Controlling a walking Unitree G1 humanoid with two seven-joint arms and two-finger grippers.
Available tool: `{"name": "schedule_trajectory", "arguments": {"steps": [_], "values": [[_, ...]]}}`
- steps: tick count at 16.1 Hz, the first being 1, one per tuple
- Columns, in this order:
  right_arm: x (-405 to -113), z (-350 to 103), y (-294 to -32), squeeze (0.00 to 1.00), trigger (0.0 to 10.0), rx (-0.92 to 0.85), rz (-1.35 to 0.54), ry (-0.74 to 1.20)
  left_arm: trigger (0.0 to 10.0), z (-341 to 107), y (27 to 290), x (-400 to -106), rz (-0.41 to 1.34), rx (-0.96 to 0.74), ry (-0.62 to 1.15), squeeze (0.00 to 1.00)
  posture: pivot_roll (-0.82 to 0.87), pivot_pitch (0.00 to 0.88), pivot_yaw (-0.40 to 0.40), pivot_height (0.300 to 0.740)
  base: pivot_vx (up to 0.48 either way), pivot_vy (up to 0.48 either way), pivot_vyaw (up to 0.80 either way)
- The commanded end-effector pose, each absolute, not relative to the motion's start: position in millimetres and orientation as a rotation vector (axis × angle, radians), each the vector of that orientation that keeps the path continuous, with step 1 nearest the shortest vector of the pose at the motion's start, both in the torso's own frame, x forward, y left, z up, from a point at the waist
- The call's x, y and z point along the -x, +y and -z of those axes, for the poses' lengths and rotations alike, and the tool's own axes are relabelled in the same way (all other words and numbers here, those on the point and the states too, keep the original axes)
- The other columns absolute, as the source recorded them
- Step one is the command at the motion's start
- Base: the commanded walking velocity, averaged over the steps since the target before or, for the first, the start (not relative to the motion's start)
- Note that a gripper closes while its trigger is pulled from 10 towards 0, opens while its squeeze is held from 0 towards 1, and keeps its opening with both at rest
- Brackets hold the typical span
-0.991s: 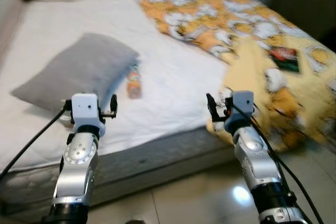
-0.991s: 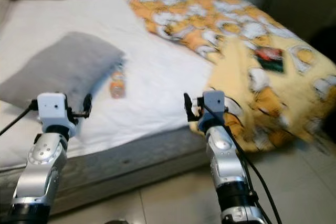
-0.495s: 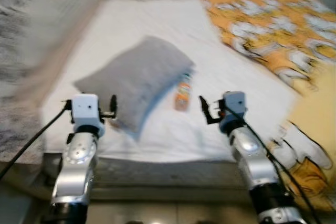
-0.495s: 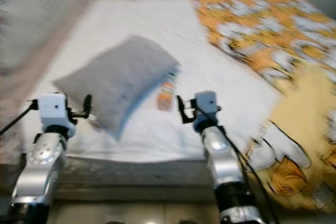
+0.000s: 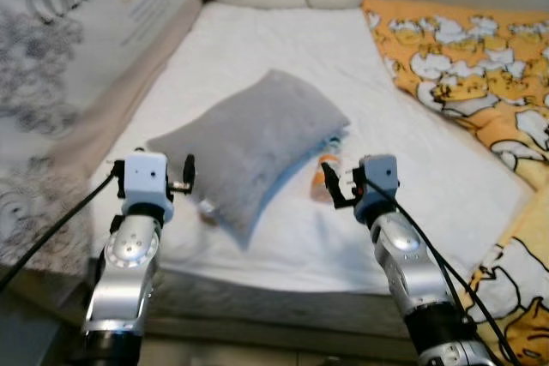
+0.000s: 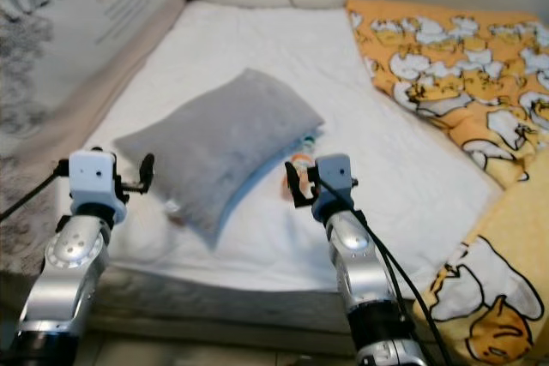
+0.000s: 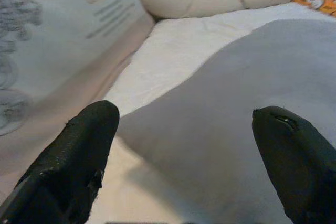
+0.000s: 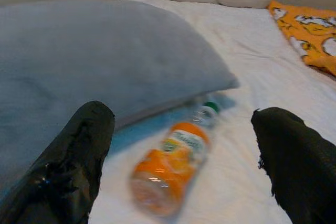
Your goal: Clean up the room
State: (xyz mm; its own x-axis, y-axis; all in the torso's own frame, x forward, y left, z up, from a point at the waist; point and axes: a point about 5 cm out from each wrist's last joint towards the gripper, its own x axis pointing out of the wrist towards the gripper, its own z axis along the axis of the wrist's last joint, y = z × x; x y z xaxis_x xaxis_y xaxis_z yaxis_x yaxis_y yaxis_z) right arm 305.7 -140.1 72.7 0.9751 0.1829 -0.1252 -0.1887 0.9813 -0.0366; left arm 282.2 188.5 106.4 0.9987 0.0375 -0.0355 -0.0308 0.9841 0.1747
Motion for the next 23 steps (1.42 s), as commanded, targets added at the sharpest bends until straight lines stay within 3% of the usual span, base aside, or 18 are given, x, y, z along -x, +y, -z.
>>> {"name": "schedule_trajectory", "arguments": {"steps": [1,8,10,14,16,17,18,23], "values": [[-307,-74,-146,0.00,10.0,0.050,-0.164,0.118,10.0,-109,183,-284,-0.002,-0.186,0.029,0.75,-0.02,0.000,-0.014,0.740,0.289,0.000,0.00],[-308,-75,-145,0.00,10.0,0.073,-0.176,0.119,10.0,-110,182,-285,0.012,-0.191,0.030,0.73,-0.02,0.000,-0.014,0.740,0.249,0.000,0.00],[-309,-75,-147,0.00,10.0,-0.004,-0.145,0.127,10.0,-112,175,-286,0.083,-0.224,0.034,0.72,-0.02,0.000,-0.014,0.740,0.000,0.000,0.00],[-322,-68,-152,0.00,10.0,0.026,-0.103,0.257,10.0,-113,152,-278,0.485,-0.365,0.104,0.76,-0.01,0.000,-0.005,0.740,0.000,0.000,0.00],[-328,-62,-154,0.00,10.0,0.039,-0.087,0.339,10.0,-114,148,-275,0.587,-0.383,0.147,0.75,-0.01,0.000,0.006,0.740,0.000,0.000,0.00],[-334,-61,-154,0.18,10.0,0.055,-0.088,0.380,10.0,-116,147,-274,0.646,-0.402,0.171,0.73,-0.01,0.000,0.015,0.740,0.000,0.000,0.00],[-339,-61,-155,1.00,10.0,0.049,-0.088,0.405,10.0,-117,146,-272,0.704,-0.419,0.187,0.72,0.00,0.000,0.019,0.740,0.000,0.000,0.00],[-359,-67,-154,1.00,10.0,0.062,-0.089,0.520,10.0,-128,154,-266,0.828,-0.480,0.242,0.71,0.02,0.000,0.029,0.740,0.000,0.000,0.00]]}}
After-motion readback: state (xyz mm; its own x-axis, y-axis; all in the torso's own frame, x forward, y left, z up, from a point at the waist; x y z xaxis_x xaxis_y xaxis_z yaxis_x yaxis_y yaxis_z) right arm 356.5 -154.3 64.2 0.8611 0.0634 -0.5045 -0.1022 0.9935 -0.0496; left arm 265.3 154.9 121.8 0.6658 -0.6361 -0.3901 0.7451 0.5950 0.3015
